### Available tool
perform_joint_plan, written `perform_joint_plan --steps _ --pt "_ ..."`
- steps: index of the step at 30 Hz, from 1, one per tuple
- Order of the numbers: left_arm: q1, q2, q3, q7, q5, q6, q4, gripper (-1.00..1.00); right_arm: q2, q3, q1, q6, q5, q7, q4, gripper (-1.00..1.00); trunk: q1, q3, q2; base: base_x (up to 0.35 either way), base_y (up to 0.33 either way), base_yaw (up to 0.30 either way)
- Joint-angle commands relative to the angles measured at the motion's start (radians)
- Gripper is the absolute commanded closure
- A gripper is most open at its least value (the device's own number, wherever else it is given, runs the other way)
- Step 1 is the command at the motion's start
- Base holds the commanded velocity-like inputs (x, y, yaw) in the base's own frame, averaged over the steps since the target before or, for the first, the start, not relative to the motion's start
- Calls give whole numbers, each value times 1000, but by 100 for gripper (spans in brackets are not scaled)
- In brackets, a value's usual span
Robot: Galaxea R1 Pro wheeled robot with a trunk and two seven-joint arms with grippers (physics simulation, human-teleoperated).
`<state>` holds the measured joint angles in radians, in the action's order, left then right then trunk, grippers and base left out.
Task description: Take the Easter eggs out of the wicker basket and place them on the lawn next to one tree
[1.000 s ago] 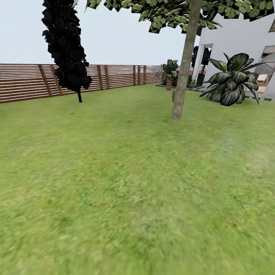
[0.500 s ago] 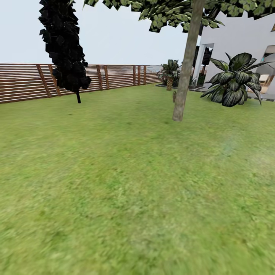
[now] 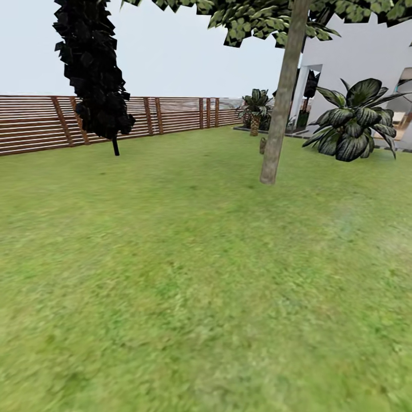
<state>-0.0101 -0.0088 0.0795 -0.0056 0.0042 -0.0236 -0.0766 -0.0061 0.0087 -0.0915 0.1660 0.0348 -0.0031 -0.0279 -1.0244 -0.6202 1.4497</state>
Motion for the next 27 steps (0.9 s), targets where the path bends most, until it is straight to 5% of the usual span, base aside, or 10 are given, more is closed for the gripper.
perform_joint_plan --steps 1,27 --pt "-1 0 7 -1 0 -1 -2 -100 0 0 -1 3 4 0 1 -100 -1 -1 0 339 0 0" --pt "-1 0 7 -1 0 -1 -2 -100 0 0 -1 4 4 0 0 -100 -1 -1 0 339 0 0"
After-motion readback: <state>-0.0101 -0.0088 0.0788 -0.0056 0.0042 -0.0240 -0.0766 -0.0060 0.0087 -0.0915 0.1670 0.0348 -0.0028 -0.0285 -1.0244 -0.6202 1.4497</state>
